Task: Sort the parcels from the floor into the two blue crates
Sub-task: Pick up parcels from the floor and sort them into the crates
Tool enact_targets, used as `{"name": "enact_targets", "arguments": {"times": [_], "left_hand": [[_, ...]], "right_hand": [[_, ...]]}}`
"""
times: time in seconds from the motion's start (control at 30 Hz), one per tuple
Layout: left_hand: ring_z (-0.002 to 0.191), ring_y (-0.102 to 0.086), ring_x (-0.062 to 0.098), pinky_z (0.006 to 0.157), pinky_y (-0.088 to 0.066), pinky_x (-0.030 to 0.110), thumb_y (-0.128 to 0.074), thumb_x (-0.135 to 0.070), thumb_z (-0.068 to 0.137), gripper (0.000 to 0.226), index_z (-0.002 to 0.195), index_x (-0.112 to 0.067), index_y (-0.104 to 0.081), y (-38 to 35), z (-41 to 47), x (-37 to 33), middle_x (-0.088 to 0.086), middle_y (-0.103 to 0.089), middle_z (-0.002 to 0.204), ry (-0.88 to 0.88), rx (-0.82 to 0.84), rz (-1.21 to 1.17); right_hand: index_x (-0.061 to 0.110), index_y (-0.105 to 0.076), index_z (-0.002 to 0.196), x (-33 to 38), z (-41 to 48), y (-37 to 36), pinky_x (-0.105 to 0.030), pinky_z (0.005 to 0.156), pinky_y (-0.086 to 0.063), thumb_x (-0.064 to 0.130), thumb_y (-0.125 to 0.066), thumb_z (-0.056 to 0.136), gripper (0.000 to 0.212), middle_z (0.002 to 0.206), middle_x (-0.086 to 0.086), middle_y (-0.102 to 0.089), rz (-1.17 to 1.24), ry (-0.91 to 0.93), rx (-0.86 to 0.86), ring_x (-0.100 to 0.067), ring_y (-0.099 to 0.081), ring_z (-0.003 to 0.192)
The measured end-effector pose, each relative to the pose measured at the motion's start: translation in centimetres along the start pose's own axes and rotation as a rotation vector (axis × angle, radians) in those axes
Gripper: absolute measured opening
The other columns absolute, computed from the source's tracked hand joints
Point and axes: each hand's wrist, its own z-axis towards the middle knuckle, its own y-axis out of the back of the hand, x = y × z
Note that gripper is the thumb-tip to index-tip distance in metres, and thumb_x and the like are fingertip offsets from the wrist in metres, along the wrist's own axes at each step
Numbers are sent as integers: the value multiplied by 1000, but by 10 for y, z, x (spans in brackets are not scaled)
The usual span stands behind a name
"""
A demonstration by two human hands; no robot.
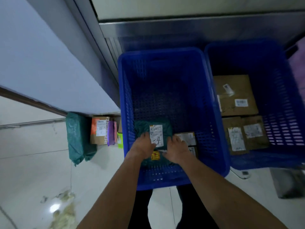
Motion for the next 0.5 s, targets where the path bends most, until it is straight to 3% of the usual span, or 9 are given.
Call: {"name": "enact_targets", "arguments": {"times": [0.17, 0.4, 0.5], "left_hand": [[140, -38, 36, 109, -37, 43, -48, -43, 103, 76, 157, -2, -13, 49, -49, -3, 19, -28, 159, -65, -22, 123], [138, -41, 37, 109, -39, 44, -45, -49, 102, 75, 156, -3, -20, 94, -100, 7, 20, -34, 157, -133, -101, 299], [132, -48, 38, 105, -43, 46, -43, -50, 102, 68, 150, -3, -31, 98, -113, 14, 20, -42, 150, -127, -103, 338]], "right_hand": [[7, -32, 150, 11, -56, 29, -47, 105, -39, 52, -47, 100, 69, 150, -18, -38, 61, -26, 10, -35, -41, 134], [8, -43, 142, 34, -112, 56, -47, 104, -43, 49, -45, 101, 58, 143, -18, -44, 222, -56, -43, -35, -47, 128], [10, -47, 137, 41, -131, 56, -46, 101, -44, 48, -44, 102, 53, 138, -17, -48, 261, -55, -71, -34, -50, 124]]}}
